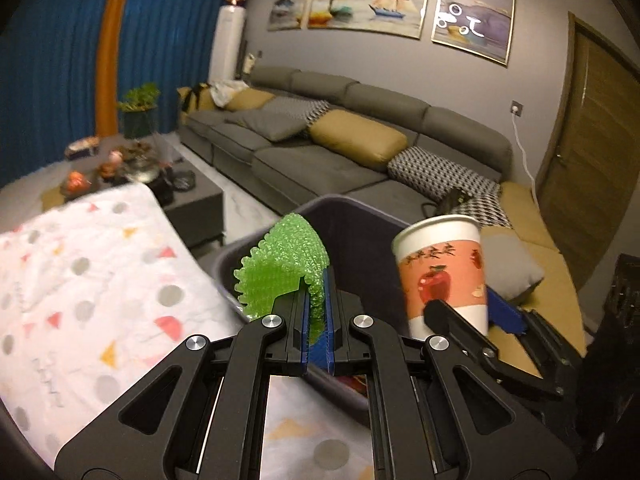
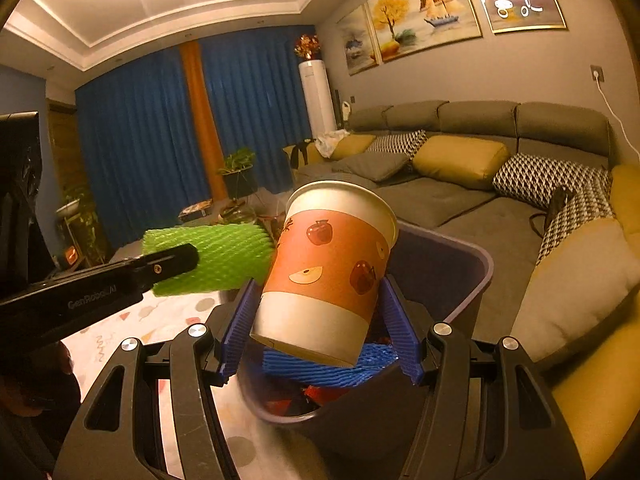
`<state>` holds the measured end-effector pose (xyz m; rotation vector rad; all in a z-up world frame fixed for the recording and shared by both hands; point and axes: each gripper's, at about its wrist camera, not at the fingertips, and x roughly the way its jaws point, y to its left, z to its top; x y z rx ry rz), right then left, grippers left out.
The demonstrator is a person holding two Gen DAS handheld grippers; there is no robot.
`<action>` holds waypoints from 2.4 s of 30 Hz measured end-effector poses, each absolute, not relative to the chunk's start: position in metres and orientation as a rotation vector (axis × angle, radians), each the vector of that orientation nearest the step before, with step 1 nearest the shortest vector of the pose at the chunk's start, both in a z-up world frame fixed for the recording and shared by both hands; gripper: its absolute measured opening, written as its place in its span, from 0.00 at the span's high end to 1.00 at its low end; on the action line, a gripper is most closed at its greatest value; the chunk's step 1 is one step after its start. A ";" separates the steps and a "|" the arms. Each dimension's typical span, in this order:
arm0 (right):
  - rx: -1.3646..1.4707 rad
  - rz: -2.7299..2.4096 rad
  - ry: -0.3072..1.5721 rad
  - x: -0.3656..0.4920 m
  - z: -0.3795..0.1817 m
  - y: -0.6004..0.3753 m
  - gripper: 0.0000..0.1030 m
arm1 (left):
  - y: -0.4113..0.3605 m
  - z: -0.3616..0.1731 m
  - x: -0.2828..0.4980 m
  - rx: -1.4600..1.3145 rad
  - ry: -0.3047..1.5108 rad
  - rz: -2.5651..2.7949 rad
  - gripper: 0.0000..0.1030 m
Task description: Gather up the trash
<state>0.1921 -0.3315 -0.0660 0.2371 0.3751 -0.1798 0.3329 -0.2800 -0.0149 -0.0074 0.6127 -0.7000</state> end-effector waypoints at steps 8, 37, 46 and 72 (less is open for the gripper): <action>0.247 -0.186 0.423 0.206 -0.078 -0.338 0.35 | -0.261 -0.038 0.351 -0.098 0.687 -0.699 0.44; 0.045 -0.124 0.370 0.088 -0.029 -0.193 0.05 | -0.061 0.001 0.146 -0.065 0.470 -0.035 0.06; 0.022 -0.092 0.346 0.057 -0.020 -0.156 0.05 | -0.016 0.002 0.099 -0.075 0.447 0.043 0.06; 0.013 -0.064 0.313 0.033 -0.011 -0.134 0.05 | -0.001 0.006 0.077 -0.102 0.433 0.026 0.06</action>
